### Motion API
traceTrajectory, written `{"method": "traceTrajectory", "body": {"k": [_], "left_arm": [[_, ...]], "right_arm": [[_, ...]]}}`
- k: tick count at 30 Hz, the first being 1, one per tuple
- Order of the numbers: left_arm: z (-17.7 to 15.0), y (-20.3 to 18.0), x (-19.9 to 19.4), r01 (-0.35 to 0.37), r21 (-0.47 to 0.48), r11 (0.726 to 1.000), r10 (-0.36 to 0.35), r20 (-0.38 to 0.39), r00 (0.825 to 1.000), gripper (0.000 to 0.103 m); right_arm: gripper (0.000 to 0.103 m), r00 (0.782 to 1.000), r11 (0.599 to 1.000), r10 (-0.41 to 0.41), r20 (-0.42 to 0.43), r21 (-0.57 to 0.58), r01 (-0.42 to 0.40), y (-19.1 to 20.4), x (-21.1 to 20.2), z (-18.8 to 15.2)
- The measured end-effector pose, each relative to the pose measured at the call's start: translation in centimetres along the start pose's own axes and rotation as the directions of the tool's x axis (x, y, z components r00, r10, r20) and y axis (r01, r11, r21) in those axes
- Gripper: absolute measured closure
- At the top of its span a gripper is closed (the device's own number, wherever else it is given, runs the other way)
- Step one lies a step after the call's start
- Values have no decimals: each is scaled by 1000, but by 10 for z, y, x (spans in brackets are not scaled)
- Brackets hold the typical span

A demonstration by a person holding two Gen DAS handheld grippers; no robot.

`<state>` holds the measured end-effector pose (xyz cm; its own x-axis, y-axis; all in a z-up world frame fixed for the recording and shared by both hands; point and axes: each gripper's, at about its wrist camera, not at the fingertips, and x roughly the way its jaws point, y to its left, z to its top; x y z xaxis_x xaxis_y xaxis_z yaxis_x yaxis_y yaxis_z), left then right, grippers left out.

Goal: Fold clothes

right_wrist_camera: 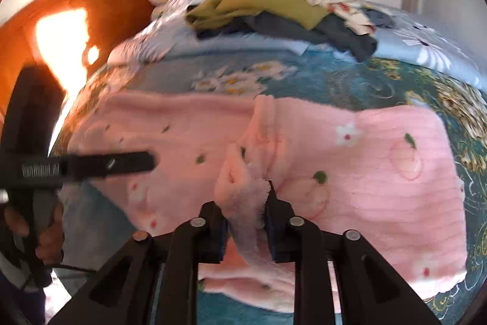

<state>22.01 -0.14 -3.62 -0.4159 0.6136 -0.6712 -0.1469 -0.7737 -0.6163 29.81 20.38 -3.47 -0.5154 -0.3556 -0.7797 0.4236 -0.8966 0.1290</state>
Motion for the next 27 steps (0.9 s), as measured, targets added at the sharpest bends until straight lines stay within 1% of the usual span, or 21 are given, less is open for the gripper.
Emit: {"method": "traceTrajectory", "body": {"k": [1, 3, 4, 5, 6, 7, 9, 11, 13, 15, 16, 17, 18, 19, 20, 22, 24, 25, 27], "left_arm": [[2, -3, 5, 15, -2, 1000, -15, -11, 1000, 42], [5, -8, 15, 45, -8, 999, -45, -32, 998, 42], [7, -9, 21, 52, -15, 999, -53, -47, 997, 42], [9, -10, 27, 59, -22, 998, -61, -62, 996, 42], [11, -11, 33, 67, -29, 997, -69, -77, 995, 41], [13, -12, 40, 74, -36, 997, -77, -92, 993, 41], [18, -13, 53, 105, -56, 993, -111, -116, 987, 39], [22, -14, 68, 132, -86, 987, -144, -146, 979, 37], [25, -14, 79, 166, -125, 978, -186, -170, 968, 37], [27, -18, 84, 187, -136, 973, -208, -168, 964, 37], [27, -21, 85, 183, -127, 975, -203, -163, 966, 39], [28, -24, 86, 165, -118, 979, -183, -159, 970, 40], [28, -27, 86, 151, -105, 983, -166, -151, 975, 56], [29, -30, 87, 138, -93, 986, -150, -142, 978, 85], [30, -31, 85, 130, -88, 988, -141, -133, 981, 90], [33, -33, 76, 128, -76, 989, -135, -102, 986, 90], [37, -36, 58, 141, -36, 989, -142, -48, 989, 90], [39, -36, 51, 130, -12, 991, -130, -35, 991, 90], [43, -26, 52, 86, 18, 996, -85, -58, 995, 90]], "right_arm": [[76, 1000, 1000, 0, -14, -4, 0, 2, 3, -3], [73, 999, 1000, 28, -16, 8, -27, 3, 3, -8], [64, 999, 999, 41, -17, 14, -41, 3, 3, -11], [51, 997, 997, 78, -16, 23, -78, 2, 1, -14], [46, 992, 991, 128, -11, 31, -128, 1, -5, -17], [44, 990, 989, 144, 5, 36, -144, -1, -12, -21], [44, 992, 991, 116, 51, 58, -119, -9, -30, -28], [44, 994, 988, 54, 95, 136, -67, -28, -47, -35], [44, 991, 972, 12, 134, 230, -43, -52, -63, -42], [44, 985, 950, -37, 167, 310, -17, -74, -78, -49], [44, 982, 939, -56, 179, 345, -9, -83, -84, -51], [44, 980, 926, -68, 187, 377, -7, -91, -86, -54], [44, 977, 913, -81, 195, 408, -6, -98, -89, -57], [44, 976, 900, -90, 200, 436, -6, -105, -91, -59], [44, 975, 890, -93, 200, 455, -8, -109, -91, -60], [44, 976, 878, -96, 197, 479, -10, -114, -90, -60], [44, 975, 878, -105, 196, 479, -2, -115, -90, -59], [44, 974, 879, -110, 199, 477, 2, -115, -90, -60], [44, 972, 878, -120, 203, 478, 8, -117, -91, -61]]}}
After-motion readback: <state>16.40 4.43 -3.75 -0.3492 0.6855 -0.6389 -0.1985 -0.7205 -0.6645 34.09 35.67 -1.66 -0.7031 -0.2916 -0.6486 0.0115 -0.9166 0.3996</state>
